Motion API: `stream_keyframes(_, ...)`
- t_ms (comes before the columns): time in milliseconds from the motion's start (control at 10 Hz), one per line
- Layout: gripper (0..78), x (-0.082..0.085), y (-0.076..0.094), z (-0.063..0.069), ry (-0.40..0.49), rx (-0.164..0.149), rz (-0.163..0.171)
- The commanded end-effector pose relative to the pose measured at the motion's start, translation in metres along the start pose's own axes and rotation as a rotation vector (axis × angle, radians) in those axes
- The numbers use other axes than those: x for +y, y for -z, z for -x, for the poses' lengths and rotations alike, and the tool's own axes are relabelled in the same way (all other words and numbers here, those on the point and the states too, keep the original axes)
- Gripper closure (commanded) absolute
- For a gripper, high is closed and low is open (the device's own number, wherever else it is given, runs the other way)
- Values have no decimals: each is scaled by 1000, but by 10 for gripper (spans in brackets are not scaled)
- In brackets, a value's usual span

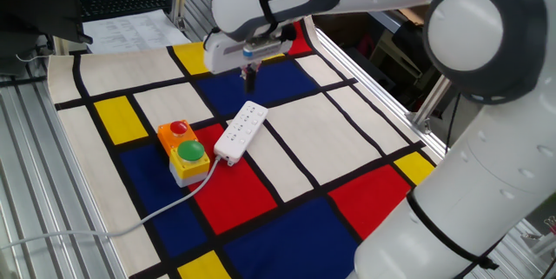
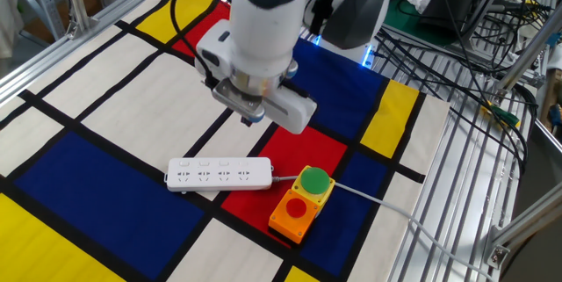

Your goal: Turn off the power strip by pressing the button

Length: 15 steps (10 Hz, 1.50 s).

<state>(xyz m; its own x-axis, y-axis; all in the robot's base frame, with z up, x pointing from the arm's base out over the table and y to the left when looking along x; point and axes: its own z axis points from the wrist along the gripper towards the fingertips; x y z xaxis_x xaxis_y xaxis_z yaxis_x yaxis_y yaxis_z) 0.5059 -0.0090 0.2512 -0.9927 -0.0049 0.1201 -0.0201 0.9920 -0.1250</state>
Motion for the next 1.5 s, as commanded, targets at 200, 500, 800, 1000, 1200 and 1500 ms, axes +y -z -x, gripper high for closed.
stream_keyframes(200,776,-1,-27,6,17,56,12)
stream_keyframes(500,776,-4,-24,9,39,91,36)
stream_keyframes(800,776,-4,-24,9,35,98,65)
stream_keyframes(1000,776,-4,-24,9,30,117,60)
stream_keyframes(1200,776,-4,-24,9,59,159,68)
stream_keyframes(1500,776,-4,-24,9,83,173,39)
